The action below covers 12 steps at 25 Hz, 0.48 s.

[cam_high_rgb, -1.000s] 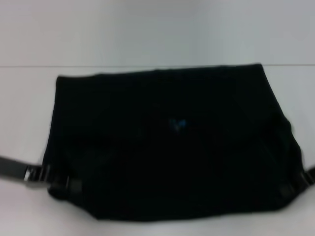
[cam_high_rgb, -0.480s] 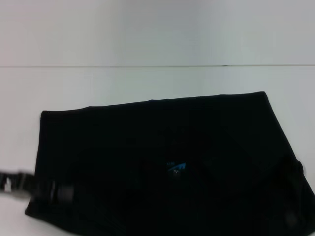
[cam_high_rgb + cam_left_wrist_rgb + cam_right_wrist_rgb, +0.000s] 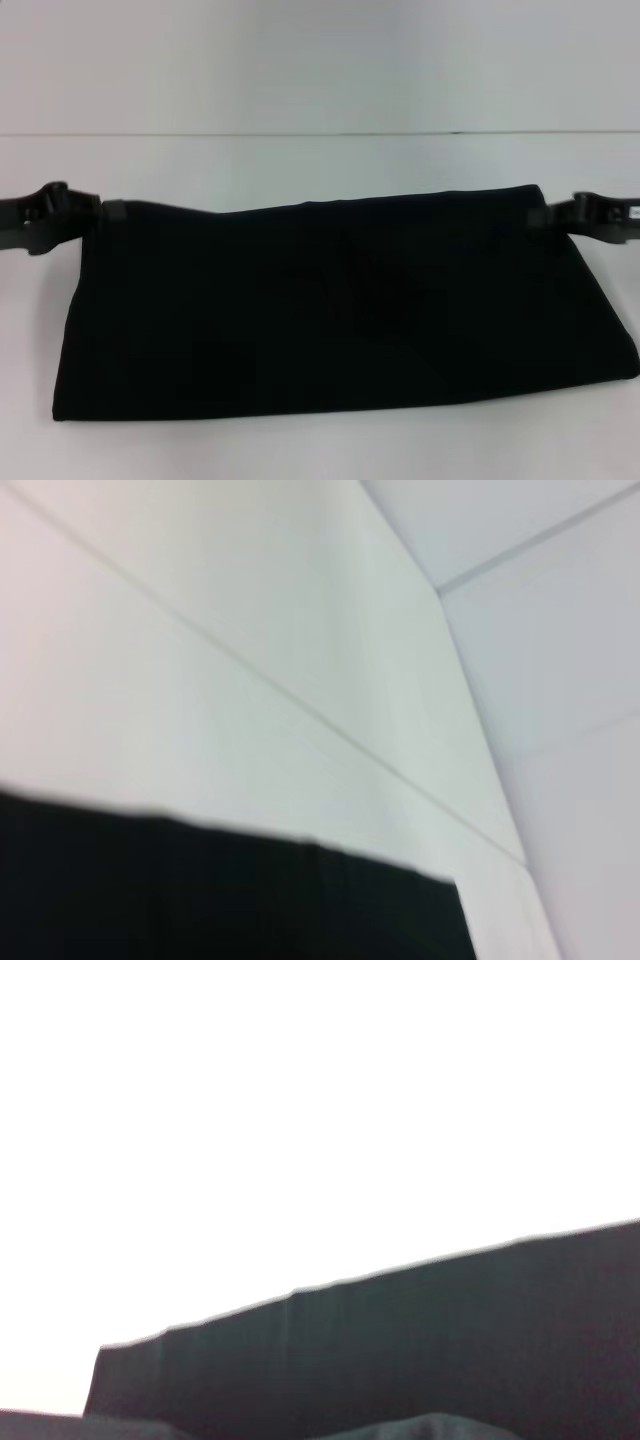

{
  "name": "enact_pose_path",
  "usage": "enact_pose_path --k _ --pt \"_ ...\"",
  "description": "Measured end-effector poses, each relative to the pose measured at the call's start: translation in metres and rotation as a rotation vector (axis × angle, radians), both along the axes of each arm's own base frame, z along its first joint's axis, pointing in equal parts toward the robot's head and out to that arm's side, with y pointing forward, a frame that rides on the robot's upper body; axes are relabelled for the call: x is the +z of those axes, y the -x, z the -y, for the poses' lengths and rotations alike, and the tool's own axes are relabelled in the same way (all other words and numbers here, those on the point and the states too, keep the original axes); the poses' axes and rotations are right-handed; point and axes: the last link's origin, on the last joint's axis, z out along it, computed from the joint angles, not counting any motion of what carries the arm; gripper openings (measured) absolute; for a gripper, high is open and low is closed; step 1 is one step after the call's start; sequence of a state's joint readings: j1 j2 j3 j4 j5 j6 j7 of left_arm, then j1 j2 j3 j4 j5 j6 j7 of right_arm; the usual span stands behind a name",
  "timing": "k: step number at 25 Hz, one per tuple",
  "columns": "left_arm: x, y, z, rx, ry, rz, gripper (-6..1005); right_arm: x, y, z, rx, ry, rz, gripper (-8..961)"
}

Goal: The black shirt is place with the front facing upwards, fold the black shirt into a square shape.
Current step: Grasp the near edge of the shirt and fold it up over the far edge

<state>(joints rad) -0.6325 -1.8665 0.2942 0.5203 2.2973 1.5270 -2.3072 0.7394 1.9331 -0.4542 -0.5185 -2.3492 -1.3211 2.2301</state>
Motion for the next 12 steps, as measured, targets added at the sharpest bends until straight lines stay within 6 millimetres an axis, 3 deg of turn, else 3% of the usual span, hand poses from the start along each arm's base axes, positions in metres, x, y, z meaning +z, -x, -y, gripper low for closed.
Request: enact_pose_path --k 6,12 --pt "-0.006 0.006 -0.025 0.054 -0.12 -0.101 90 -0.011 0.013 -0.023 0.014 -0.151 0.003 20" --pt "-0.009 0.014 -0.033 0.093 -0.18 -0.16 96 -0.023 0.023 -0.041 0.023 -0.246 0.061 19"
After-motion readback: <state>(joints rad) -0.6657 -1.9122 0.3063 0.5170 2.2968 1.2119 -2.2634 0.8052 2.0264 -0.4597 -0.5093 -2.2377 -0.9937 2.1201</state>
